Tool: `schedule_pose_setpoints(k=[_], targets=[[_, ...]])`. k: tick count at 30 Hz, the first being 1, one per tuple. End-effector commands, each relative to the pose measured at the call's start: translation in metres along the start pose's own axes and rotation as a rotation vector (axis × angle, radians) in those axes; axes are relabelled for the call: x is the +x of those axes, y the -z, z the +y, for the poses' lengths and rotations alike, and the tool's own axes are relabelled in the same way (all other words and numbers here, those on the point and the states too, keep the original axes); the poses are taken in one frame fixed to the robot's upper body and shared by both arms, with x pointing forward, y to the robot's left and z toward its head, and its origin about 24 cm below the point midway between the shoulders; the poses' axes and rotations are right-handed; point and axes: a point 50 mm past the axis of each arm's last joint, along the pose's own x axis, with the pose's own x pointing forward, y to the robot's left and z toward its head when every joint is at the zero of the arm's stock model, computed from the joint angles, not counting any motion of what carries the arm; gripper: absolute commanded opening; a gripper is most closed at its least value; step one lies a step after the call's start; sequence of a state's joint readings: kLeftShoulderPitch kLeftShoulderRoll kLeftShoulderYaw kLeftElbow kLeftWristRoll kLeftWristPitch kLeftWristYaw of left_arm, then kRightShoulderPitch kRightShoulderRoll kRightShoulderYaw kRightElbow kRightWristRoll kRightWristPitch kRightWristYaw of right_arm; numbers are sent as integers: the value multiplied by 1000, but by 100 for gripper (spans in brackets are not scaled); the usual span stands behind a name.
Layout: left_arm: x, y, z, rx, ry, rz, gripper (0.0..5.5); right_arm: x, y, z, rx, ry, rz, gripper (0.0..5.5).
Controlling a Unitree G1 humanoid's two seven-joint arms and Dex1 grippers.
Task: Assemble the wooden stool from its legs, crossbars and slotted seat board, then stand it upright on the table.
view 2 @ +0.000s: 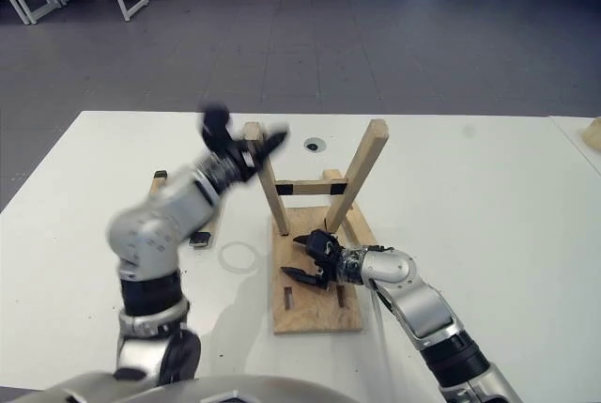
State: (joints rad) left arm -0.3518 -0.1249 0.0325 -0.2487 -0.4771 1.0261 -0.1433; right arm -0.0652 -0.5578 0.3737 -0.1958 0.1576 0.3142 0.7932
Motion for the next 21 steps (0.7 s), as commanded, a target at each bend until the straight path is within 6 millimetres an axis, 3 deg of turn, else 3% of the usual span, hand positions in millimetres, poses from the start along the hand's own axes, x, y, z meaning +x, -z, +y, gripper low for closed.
schedule_pose_setpoints(k=[1,3,5,11,14,18,21], targets=[[-4,-27,22,65,-115,-72,307,-2,25,3,49,12,143,342],[-16,-65,23,101,-105,-204,307,-3,23,1,48,16,141,342],[-29,-88,20,119,-77,-283,307,-5,23,-1,49,26,140,342],[-39,-99,-15,121,93,-333,307,-7,25,-2,55,35,147,342],[-49,-125,-27,139,117,-429,307,-16,23,-6,59,53,140,342],[-74,-160,-19,147,44,-589,307,-47,-2,-28,66,142,73,342],[-94,-165,5,137,-77,-628,307,-70,-21,-39,64,228,32,342]])
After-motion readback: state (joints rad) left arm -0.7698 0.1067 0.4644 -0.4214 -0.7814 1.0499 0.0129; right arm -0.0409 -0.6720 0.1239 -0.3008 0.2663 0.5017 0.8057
